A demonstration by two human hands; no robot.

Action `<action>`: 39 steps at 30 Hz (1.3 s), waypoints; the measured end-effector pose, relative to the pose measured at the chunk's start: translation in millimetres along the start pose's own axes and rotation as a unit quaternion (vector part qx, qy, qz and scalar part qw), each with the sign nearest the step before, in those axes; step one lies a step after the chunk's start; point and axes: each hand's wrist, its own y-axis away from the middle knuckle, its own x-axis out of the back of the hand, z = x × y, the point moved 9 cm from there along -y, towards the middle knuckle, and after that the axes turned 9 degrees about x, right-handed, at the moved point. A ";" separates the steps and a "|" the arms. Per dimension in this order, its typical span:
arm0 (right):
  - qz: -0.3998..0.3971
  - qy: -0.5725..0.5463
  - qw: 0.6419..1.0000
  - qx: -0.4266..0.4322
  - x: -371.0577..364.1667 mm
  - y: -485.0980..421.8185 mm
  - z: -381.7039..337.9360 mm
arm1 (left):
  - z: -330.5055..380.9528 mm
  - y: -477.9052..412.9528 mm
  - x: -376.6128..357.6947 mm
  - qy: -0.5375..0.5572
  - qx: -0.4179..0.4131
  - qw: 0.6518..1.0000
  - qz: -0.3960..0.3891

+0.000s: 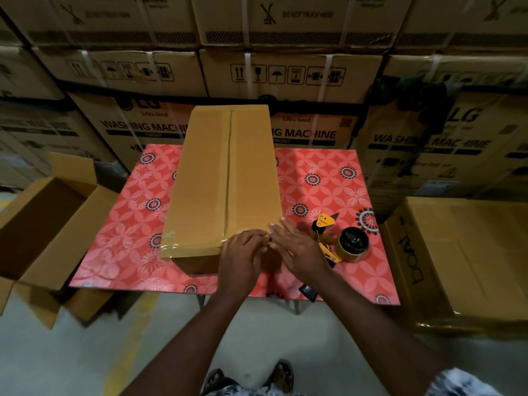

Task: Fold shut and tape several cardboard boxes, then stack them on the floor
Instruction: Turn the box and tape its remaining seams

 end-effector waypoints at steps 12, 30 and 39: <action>-0.010 0.030 0.999 0.005 -1.9 -18.3 -18.3 | -6.6 -5.8 27.7 -0.004 -0.051 0.999 0.004; 0.041 0.075 0.996 0.036 -23.0 -15.5 -37.0 | -35.2 -5.4 26.6 0.016 -0.100 0.994 -0.041; 0.018 0.067 0.998 0.010 -42.4 -49.9 -58.9 | -91.2 -0.9 66.1 -0.018 -0.026 0.999 0.024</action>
